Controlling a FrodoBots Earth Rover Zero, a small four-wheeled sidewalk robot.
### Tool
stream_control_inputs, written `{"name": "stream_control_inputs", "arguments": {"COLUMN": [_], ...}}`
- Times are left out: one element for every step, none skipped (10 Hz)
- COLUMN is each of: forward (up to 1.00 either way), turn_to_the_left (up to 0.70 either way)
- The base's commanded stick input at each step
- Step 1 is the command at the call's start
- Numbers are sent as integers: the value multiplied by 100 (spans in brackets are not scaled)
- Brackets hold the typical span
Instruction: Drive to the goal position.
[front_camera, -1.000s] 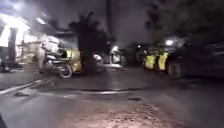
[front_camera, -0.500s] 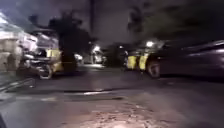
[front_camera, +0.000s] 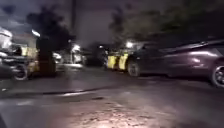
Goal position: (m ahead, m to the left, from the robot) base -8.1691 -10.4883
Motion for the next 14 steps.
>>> {"name": "stream_control_inputs", "arguments": {"forward": [0, 0, 0, 0, 0, 0, 0, 0, 0, 0, 0, 0, 0, 0], "turn_to_the_left": [-45, -45, -45, -45, -45, -45, -45, -45, -45, -45, -45, -45, -45, -45]}}
